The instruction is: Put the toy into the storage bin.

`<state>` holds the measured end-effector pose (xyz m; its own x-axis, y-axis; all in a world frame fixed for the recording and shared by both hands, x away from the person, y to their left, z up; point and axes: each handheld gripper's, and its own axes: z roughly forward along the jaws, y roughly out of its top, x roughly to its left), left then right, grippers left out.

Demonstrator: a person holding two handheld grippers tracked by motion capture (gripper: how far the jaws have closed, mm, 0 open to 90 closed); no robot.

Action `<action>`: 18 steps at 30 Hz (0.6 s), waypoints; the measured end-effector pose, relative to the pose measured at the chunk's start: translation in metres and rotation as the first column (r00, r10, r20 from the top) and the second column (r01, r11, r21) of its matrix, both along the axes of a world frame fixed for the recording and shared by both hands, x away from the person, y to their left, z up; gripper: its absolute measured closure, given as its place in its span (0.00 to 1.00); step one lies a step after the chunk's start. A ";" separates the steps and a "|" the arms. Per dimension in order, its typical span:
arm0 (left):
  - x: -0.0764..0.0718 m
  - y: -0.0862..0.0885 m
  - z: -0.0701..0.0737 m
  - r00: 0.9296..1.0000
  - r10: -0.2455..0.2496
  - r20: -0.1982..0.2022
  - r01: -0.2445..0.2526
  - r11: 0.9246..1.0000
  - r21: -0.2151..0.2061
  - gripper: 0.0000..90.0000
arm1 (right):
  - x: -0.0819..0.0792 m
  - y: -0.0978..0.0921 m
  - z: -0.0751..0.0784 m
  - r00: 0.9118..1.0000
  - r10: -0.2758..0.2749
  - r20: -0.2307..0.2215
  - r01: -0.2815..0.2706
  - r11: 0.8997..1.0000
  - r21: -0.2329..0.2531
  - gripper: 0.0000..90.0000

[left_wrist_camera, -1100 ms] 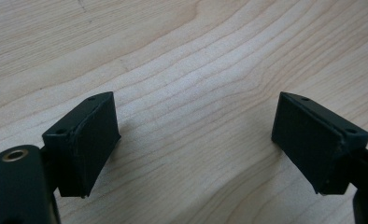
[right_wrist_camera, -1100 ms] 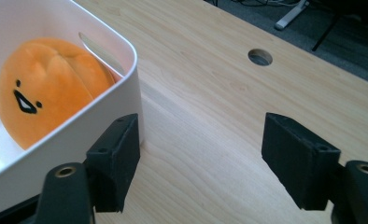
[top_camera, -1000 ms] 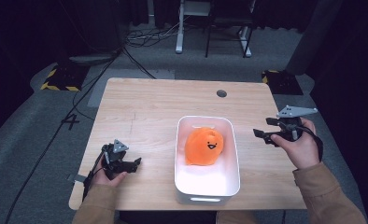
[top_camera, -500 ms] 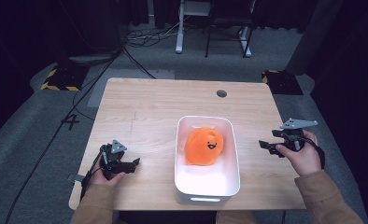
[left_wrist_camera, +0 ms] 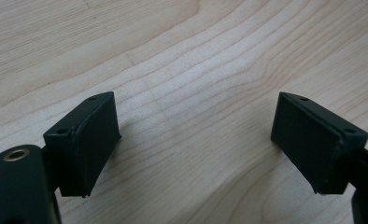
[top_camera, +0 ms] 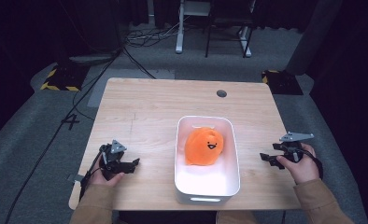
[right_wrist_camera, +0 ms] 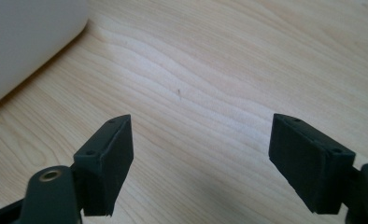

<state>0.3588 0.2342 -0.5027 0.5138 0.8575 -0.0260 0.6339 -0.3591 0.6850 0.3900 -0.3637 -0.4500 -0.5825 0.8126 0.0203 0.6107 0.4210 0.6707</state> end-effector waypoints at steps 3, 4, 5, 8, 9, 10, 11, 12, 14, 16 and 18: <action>0.000 0.002 0.000 1.000 -0.004 -0.002 0.004 1.000 -0.004 0.17 | -0.002 -0.001 -0.010 1.000 0.004 -0.002 -0.004 1.000 -0.001 0.25; 0.000 0.002 0.001 1.000 -0.001 -0.005 0.001 1.000 0.005 0.17 | -0.003 -0.001 -0.014 1.000 0.004 -0.005 -0.004 1.000 -0.001 0.25; 0.000 0.002 0.001 1.000 -0.001 -0.005 0.001 1.000 0.005 0.17 | -0.004 -0.001 -0.018 1.000 0.005 -0.004 -0.005 1.000 -0.001 0.25; 0.000 0.002 0.000 1.000 0.000 -0.002 0.000 1.000 0.004 0.17 | -0.007 -0.002 -0.025 1.000 -0.001 0.007 0.001 1.000 -0.002 0.26; 0.000 0.002 0.000 1.000 -0.001 -0.002 0.001 1.000 0.001 0.17 | -0.007 -0.002 -0.027 1.000 -0.005 0.014 0.005 1.000 -0.001 0.26; 0.000 0.002 0.001 1.000 -0.003 -0.008 0.003 1.000 0.005 0.17 | -0.008 -0.002 -0.029 1.000 -0.007 0.018 0.007 1.000 0.000 0.26; 0.000 0.002 0.001 1.000 -0.003 -0.008 0.003 1.000 0.005 0.17 | -0.009 -0.002 -0.031 1.000 -0.014 0.024 0.014 1.000 0.004 0.26; 0.000 0.002 0.001 1.000 -0.003 -0.008 0.003 1.000 0.003 0.17 | -0.009 -0.002 -0.032 1.000 -0.011 0.027 0.011 1.000 0.007 0.26; 0.000 0.002 0.001 1.000 -0.002 -0.006 0.002 1.000 0.002 0.17 | -0.010 -0.001 -0.036 0.999 -0.012 0.042 0.012 1.000 0.001 0.25; 0.000 0.002 0.000 1.000 0.003 -0.006 -0.003 1.000 -0.002 0.17 | -0.011 0.000 -0.041 0.999 -0.016 0.041 0.016 1.000 0.008 0.25; 0.000 0.002 0.000 1.000 0.007 0.000 -0.007 1.000 0.000 0.17 | -0.012 0.001 -0.048 0.998 -0.014 0.058 0.014 1.000 0.006 0.20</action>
<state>0.3589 0.2366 -0.5027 0.5075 0.8613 -0.0259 0.6363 -0.3544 0.6852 0.3783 -0.3628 -0.4979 -0.5713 0.8207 -0.0087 0.5769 0.4090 0.7070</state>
